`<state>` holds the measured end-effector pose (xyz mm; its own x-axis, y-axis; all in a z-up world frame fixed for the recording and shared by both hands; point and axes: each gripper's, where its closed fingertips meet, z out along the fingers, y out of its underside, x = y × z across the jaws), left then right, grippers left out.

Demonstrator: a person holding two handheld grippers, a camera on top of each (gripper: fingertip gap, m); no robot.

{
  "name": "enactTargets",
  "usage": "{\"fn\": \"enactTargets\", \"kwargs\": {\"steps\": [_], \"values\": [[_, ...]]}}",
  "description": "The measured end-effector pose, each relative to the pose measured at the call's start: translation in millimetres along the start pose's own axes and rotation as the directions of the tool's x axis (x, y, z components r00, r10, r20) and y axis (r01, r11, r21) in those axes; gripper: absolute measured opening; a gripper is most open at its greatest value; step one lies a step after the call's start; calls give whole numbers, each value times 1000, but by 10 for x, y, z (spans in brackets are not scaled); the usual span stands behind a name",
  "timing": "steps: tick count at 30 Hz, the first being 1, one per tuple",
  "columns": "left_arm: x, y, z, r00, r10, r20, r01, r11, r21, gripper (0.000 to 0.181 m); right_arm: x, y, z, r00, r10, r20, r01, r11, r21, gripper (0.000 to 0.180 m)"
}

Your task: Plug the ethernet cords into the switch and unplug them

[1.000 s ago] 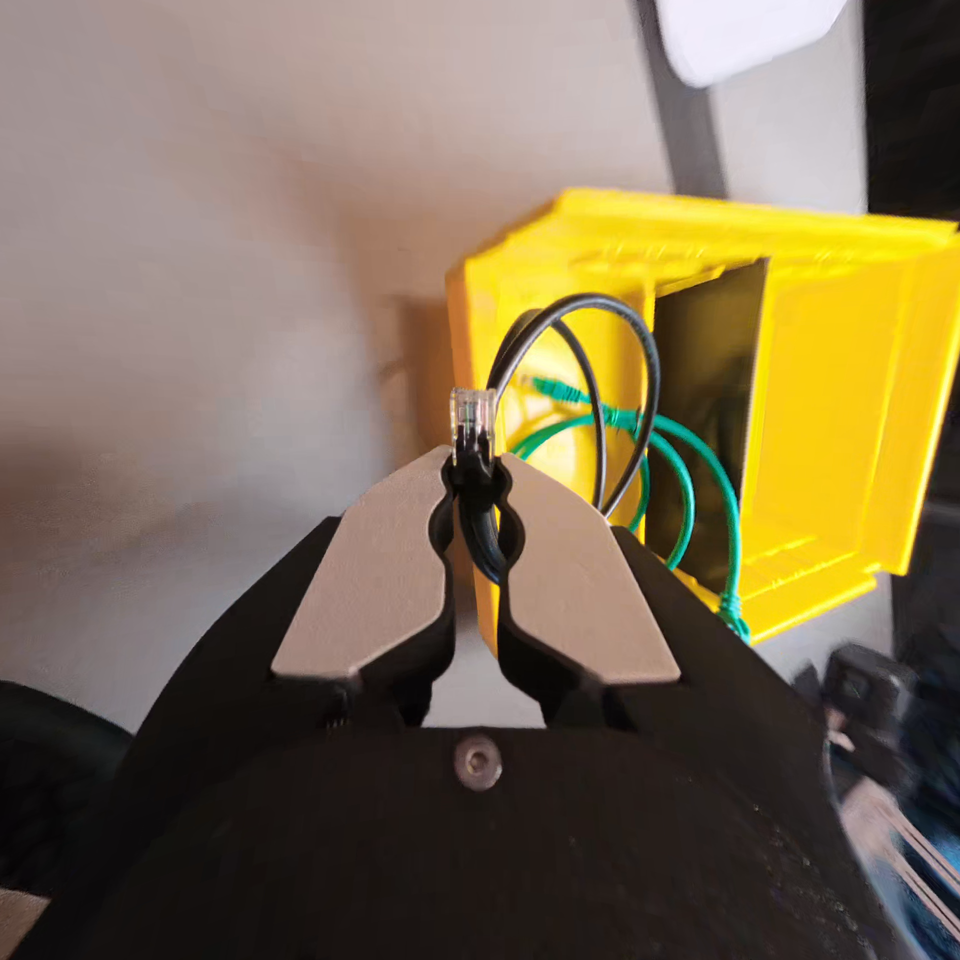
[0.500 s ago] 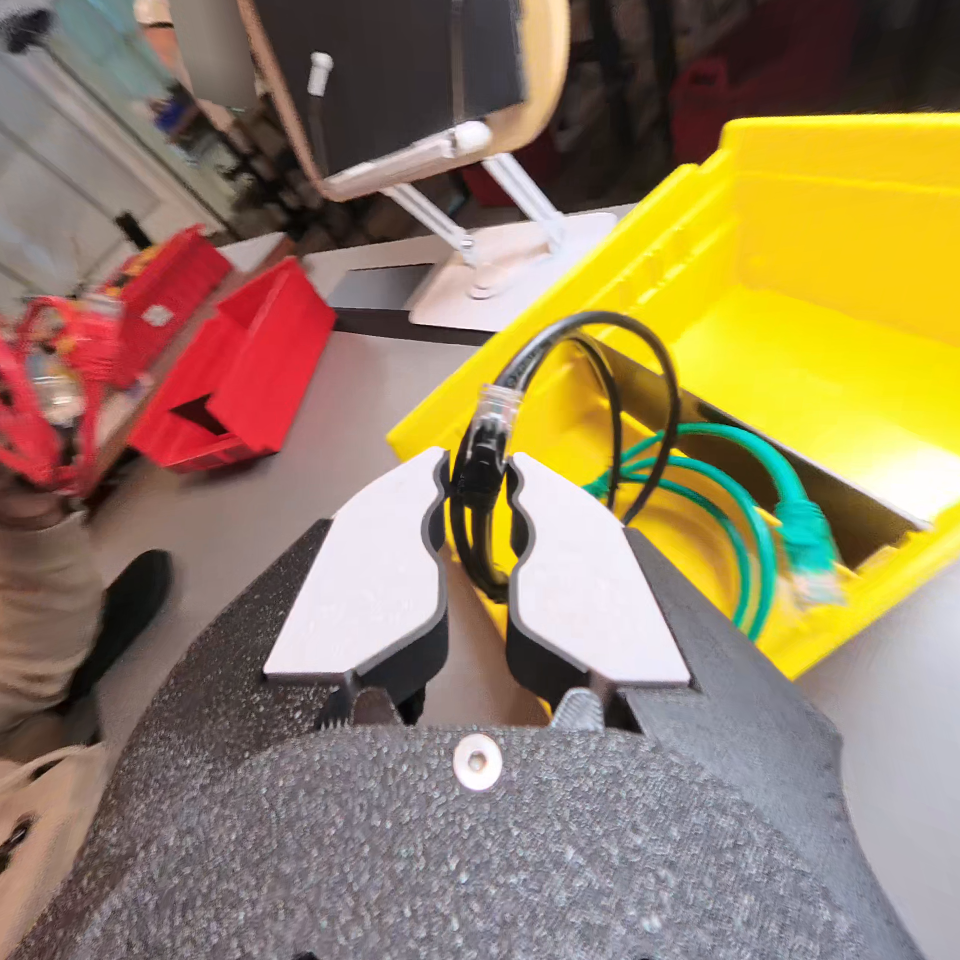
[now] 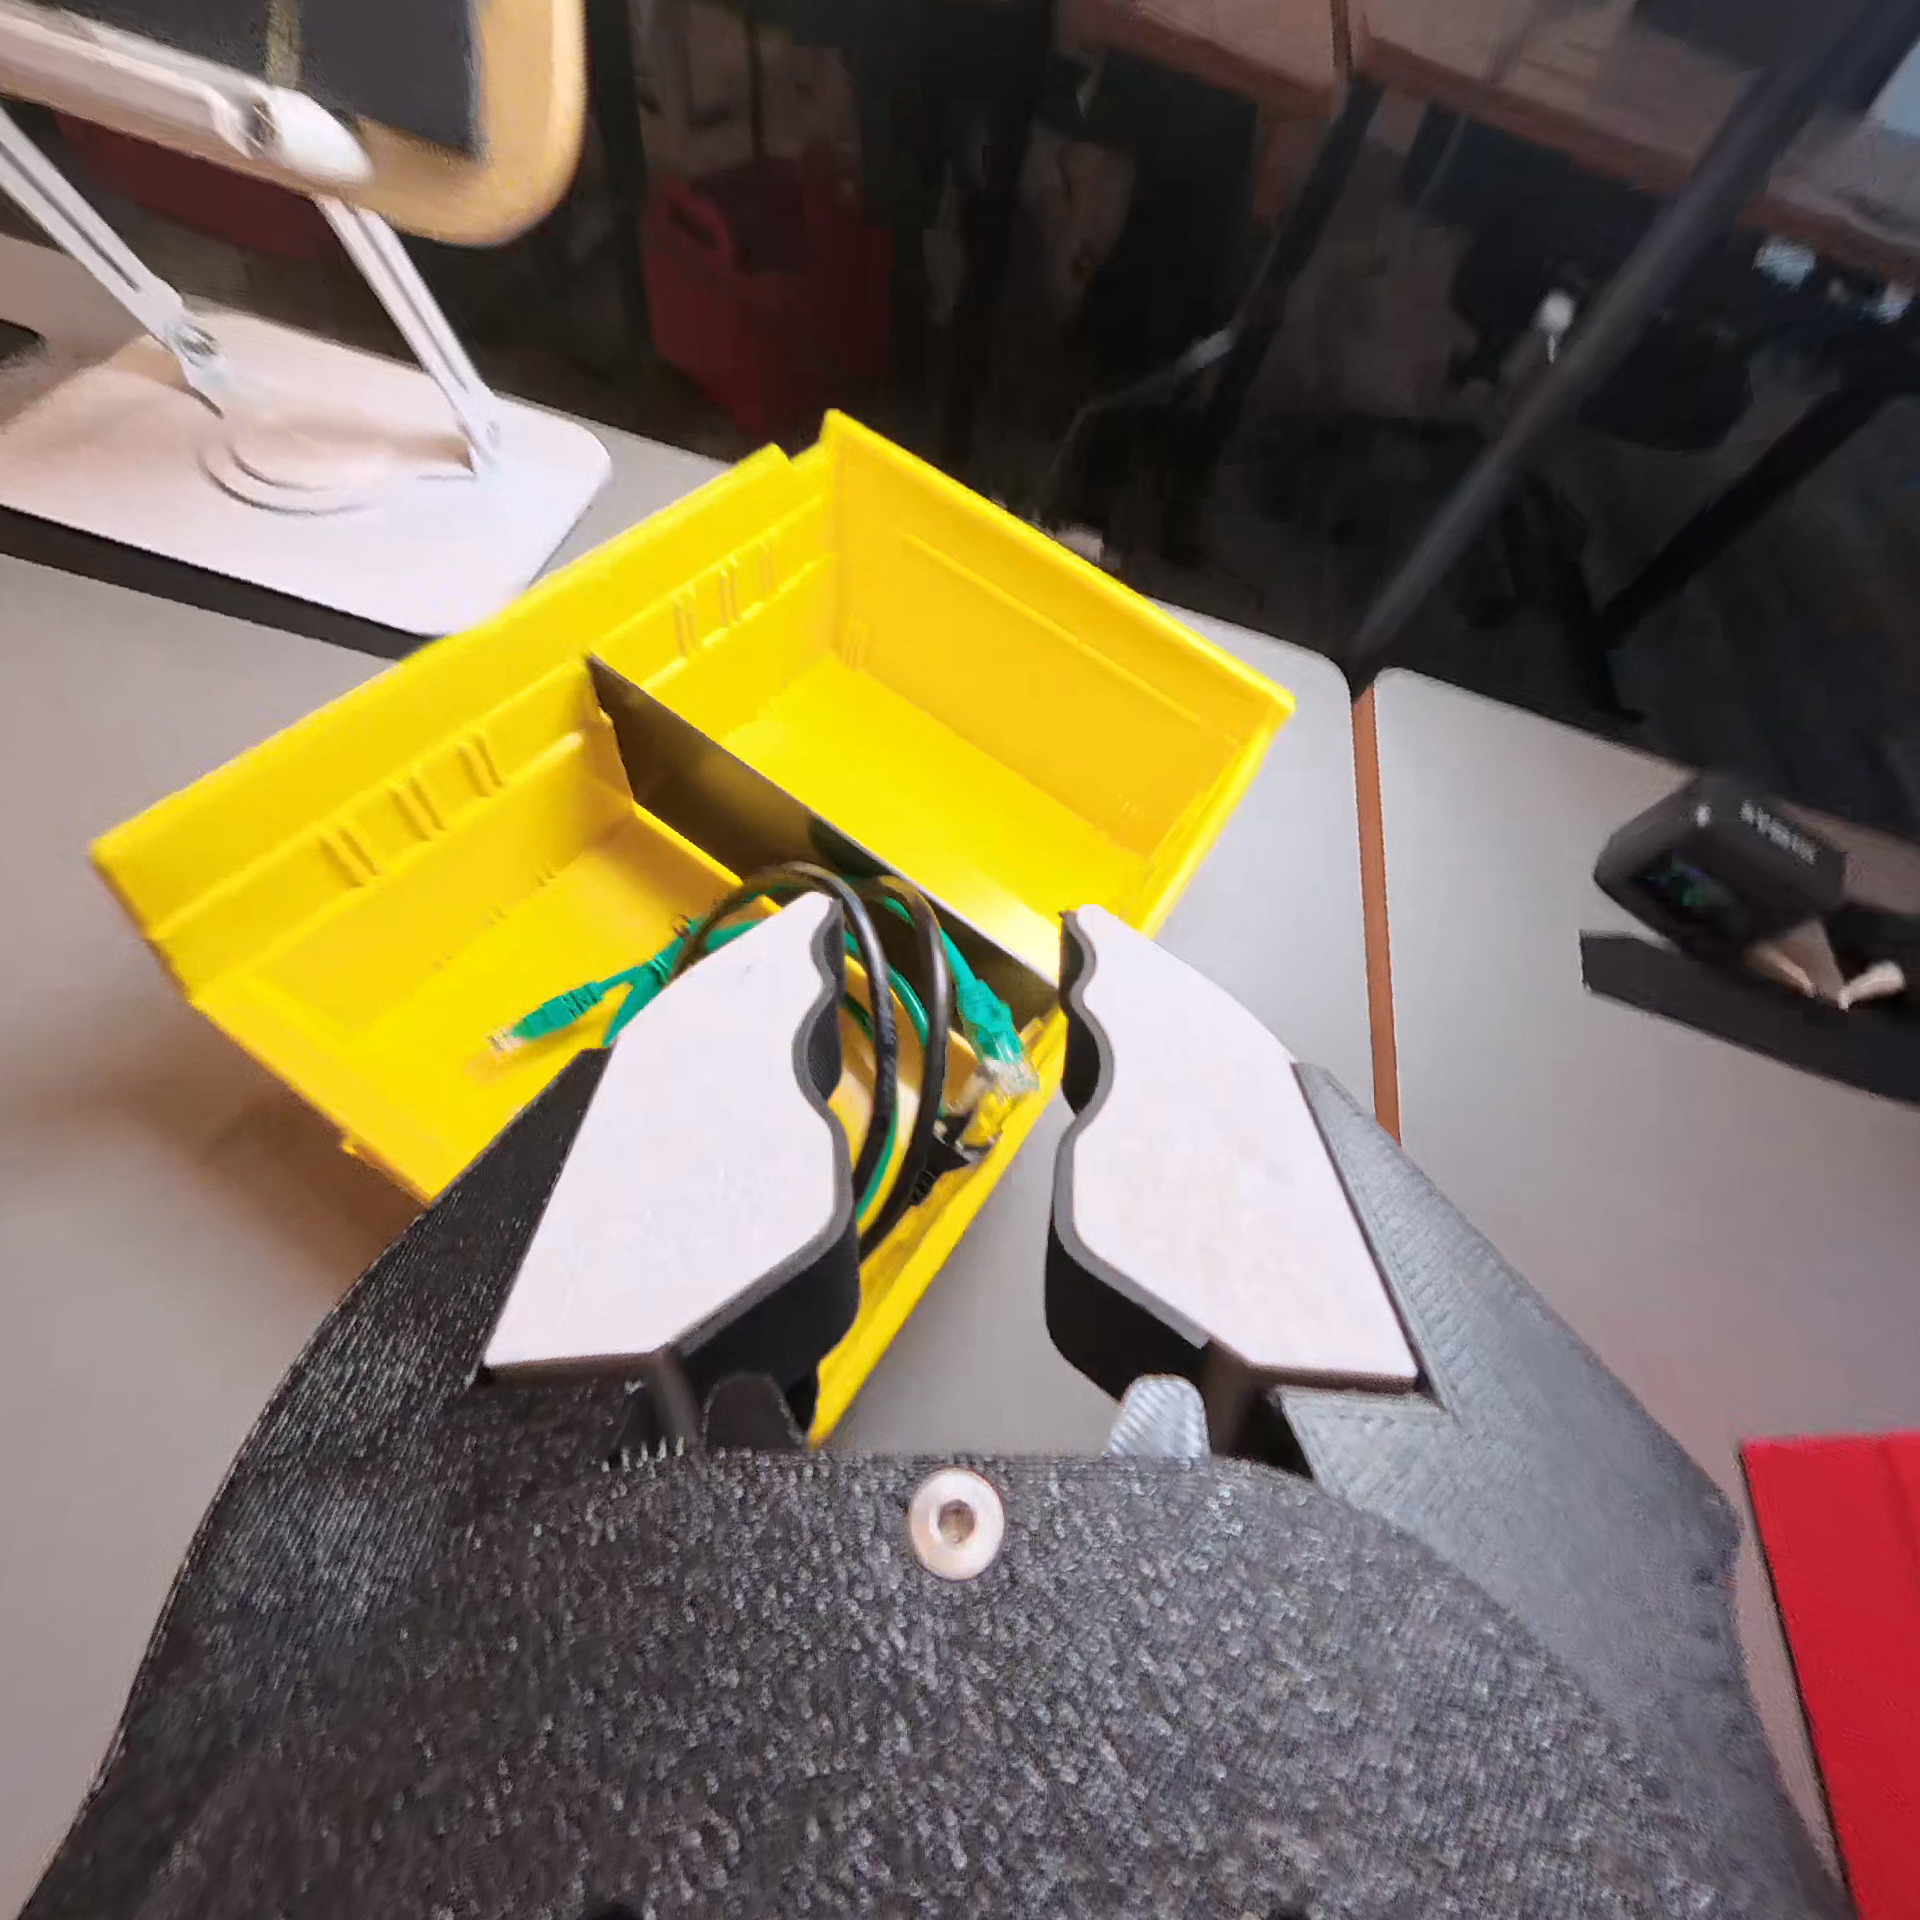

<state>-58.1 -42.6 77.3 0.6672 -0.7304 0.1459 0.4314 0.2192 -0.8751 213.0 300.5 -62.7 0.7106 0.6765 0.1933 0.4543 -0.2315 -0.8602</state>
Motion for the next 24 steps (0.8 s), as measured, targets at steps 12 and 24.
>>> {"fn": "enactTargets", "kwargs": {"steps": [12,24], "values": [[42,23,35,1000,0,-2,0,1000,25,26,-2648,-1204,-1553,537,-386,750,-180,816,550,35],[-23,-266,-114,989,-30,141,-7,967,255,26,-4400,-677,-1627,175,-131,976,-474,857,201,51]]}}
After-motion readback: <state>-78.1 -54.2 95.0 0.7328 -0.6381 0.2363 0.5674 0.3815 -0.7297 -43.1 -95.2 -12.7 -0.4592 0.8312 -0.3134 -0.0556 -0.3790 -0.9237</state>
